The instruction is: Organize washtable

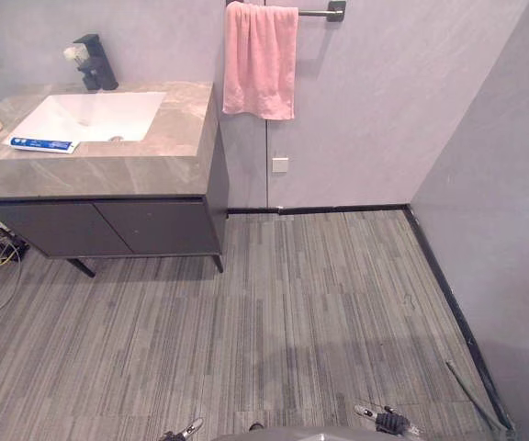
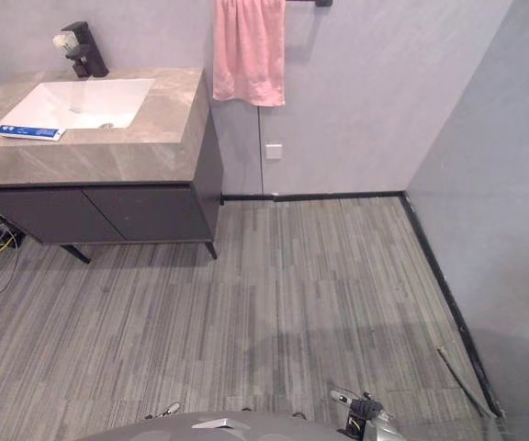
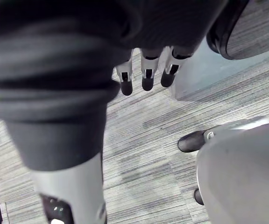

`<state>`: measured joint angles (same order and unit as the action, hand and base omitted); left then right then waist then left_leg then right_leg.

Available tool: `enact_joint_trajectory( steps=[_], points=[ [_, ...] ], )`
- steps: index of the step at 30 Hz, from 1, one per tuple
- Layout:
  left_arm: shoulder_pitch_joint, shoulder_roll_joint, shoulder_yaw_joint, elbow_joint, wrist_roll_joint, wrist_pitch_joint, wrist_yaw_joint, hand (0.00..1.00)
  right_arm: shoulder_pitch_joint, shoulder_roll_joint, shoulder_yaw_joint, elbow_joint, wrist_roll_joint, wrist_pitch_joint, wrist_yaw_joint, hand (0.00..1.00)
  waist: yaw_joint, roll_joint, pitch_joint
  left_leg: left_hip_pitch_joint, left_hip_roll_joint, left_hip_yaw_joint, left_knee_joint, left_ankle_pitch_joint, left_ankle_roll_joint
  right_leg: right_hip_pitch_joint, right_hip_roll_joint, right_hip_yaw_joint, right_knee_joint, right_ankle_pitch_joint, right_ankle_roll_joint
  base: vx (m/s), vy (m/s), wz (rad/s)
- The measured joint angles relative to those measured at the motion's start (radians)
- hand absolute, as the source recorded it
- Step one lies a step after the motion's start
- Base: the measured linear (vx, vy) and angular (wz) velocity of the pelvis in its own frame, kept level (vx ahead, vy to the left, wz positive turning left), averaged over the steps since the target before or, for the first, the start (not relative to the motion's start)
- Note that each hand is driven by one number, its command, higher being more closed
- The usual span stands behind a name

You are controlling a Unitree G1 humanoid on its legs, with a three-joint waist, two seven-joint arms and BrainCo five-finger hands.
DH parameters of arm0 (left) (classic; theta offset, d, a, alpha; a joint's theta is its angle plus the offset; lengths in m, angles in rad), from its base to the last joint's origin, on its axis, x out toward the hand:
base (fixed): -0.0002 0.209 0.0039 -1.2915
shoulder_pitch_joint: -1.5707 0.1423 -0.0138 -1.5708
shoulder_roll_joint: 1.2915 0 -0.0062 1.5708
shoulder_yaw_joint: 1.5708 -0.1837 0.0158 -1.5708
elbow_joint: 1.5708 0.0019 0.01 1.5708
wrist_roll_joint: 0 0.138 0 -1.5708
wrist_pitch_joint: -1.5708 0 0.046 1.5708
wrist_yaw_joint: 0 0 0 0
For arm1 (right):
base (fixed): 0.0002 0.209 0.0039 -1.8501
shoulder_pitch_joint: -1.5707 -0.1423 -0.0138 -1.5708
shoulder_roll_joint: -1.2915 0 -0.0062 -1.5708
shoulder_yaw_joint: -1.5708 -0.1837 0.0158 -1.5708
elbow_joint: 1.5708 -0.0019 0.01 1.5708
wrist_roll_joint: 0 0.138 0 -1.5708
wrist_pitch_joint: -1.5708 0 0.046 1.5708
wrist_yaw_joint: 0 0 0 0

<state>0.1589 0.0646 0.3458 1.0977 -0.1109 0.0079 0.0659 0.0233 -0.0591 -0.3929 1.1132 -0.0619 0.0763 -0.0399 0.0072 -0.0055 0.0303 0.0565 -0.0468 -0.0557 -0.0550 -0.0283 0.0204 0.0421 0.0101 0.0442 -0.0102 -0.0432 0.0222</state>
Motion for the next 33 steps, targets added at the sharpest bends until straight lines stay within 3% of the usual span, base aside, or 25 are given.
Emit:
enact_joint_trajectory(
  steps=[33],
  points=[
    [0.001, 0.016, -0.032, 0.001, 0.001, -0.002, -0.009, 0.0, 0.003, 0.001, 0.045, 0.0, 0.003, -0.001, 0.002, 0.0, -0.003, -0.026, -0.003, 0.002, -0.002, 0.0, -0.006, 0.003, 0.0, -0.002, -0.003, -0.004, 0.002, -0.003, 0.001, 0.0, 0.0, 0.0]
  ],
)
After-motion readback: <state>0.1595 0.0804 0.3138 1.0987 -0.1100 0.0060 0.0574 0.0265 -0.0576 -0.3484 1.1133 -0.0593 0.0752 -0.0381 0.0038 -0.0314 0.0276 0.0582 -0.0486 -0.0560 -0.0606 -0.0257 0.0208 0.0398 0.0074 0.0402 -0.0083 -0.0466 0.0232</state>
